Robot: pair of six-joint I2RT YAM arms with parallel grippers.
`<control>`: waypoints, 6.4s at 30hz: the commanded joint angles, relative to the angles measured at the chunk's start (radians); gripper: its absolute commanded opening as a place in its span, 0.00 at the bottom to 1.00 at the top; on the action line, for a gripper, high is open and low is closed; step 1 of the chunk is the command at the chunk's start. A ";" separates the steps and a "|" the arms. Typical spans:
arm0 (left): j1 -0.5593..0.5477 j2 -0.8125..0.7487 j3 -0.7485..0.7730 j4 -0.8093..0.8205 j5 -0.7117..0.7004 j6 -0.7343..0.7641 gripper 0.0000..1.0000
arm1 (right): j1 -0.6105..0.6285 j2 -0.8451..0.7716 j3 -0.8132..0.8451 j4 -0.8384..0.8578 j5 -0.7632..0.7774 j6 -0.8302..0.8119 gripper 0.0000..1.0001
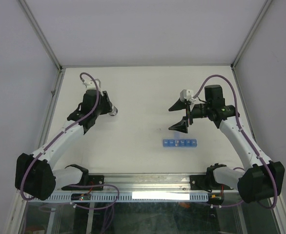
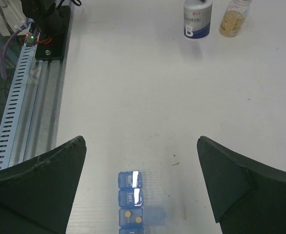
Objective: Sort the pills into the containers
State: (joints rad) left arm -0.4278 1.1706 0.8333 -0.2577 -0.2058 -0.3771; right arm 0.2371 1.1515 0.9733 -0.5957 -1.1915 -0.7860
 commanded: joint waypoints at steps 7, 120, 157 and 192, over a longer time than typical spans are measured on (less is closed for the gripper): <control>0.181 0.152 0.142 -0.013 -0.306 -0.033 0.01 | -0.010 -0.021 -0.013 0.076 -0.040 0.044 0.99; -0.438 0.913 0.329 0.670 0.638 -0.075 0.38 | -0.086 0.066 -0.415 -0.072 0.573 -0.637 0.49; -0.515 0.788 0.202 0.787 0.728 -0.003 0.34 | -0.083 0.077 -0.413 -0.075 0.575 -0.619 0.39; -0.556 0.777 0.241 0.597 0.688 -0.003 0.00 | -0.081 0.084 -0.409 -0.077 0.579 -0.615 0.38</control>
State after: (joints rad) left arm -0.9756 1.9743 1.0393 0.3447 0.4831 -0.3992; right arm 0.1493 1.2213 0.5568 -0.6769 -0.6209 -1.4117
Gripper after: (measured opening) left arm 0.007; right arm 0.458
